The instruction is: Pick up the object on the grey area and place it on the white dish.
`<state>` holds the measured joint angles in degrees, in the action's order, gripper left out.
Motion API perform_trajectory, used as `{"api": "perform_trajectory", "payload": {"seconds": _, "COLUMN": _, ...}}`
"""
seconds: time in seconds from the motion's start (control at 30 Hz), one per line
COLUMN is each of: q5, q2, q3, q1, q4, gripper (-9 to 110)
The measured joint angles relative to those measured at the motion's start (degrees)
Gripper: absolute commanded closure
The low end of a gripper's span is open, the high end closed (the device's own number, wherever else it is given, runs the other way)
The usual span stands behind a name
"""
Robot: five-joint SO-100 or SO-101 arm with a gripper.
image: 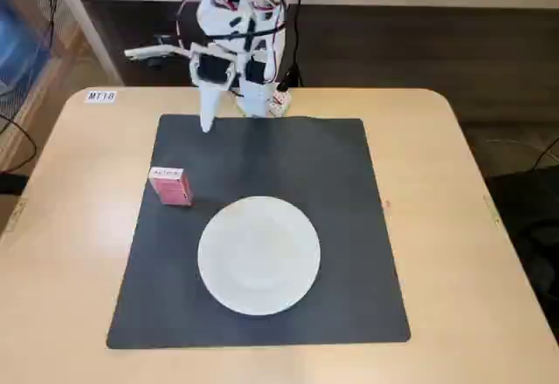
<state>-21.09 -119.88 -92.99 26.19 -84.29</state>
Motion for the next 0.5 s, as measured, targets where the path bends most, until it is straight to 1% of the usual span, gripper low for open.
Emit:
{"api": "perform_trajectory", "payload": {"seconds": 0.33, "q5": -1.9, "q2": 25.9, "q3": 23.9, "q1": 6.2, "q4": -11.7, "gripper": 101}}
{"api": "perform_trajectory", "payload": {"seconds": 0.43, "q5": -2.5, "q2": 28.6, "q3": 24.8, "q1": 7.7, "q4": -12.3, "gripper": 83}}
{"api": "perform_trajectory", "payload": {"seconds": 0.5, "q5": -4.0, "q2": 28.7, "q3": 24.9, "q1": 9.1, "q4": -12.5, "gripper": 73}}
